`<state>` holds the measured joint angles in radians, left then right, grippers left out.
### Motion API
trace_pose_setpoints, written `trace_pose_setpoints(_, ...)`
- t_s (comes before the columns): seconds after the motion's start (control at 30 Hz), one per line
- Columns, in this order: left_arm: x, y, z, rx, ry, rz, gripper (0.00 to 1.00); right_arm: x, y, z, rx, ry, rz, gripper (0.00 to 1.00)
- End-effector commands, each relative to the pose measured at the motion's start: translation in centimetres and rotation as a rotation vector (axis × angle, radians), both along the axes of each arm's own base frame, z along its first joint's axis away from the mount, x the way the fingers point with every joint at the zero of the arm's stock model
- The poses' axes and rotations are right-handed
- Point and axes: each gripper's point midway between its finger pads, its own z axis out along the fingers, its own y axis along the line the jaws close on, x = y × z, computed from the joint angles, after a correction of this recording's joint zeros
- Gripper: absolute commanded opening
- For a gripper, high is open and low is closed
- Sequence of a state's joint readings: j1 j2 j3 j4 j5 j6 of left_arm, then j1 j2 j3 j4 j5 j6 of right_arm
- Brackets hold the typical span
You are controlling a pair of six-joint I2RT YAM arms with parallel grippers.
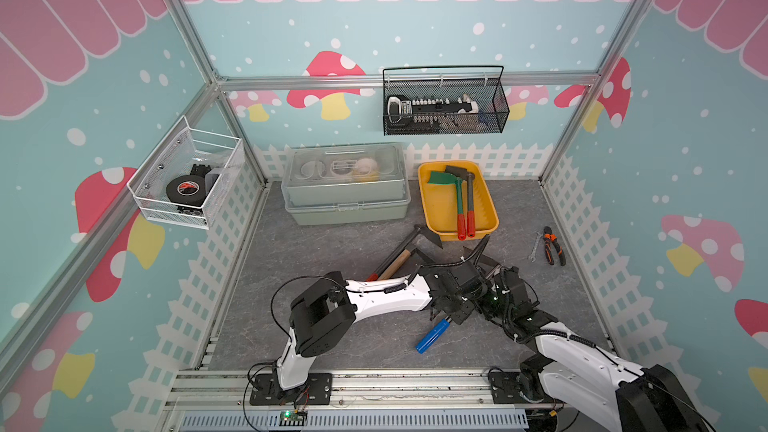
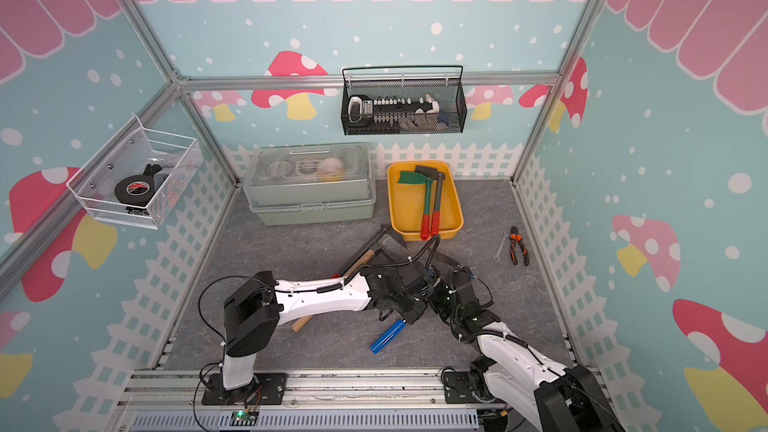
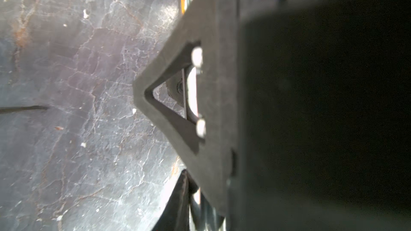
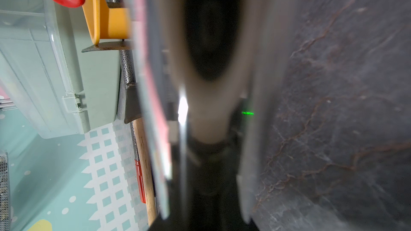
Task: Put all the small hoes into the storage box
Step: Pick up the hoe from the center of the board.
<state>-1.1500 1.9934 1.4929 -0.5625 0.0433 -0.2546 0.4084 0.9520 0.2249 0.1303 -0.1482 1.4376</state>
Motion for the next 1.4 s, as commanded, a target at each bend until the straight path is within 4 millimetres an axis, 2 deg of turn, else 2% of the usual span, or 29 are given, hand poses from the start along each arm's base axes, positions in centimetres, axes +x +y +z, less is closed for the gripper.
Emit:
trace_pose_setpoints(0.0, -1.3, 0.1, 0.4, 0.001, -0.001, -0.077, 0.15, 0.2, 0.5, 1.7, 0.003, -0.058, 0.03, 0.06)
trace_pose_setpoints(0.27, -0.1, 2.0, 1.7, -0.003, -0.029, -0.033, 0.3, 0.3, -0.5, 4.1, -0.047, -0.113, 0.015, 0.05)
trace_pose_setpoints(0.57, 0.5, 3.5, 3.4, -0.037, -0.034, -0.007, 0.41, 1.4, -0.7, 6.8, -0.105, -0.169, 0.024, 0.04)
trace_pose_setpoints(0.9, 1.3, 5.5, 4.4, -0.061, -0.037, 0.038, 0.42, 3.6, -1.1, 10.8, -0.257, -0.251, 0.081, 0.04)
trace_pose_setpoints(1.37, 4.2, 7.8, 6.7, -0.141, -0.095, 0.153, 0.42, 8.8, -1.8, 14.7, -0.305, -0.309, 0.158, 0.05)
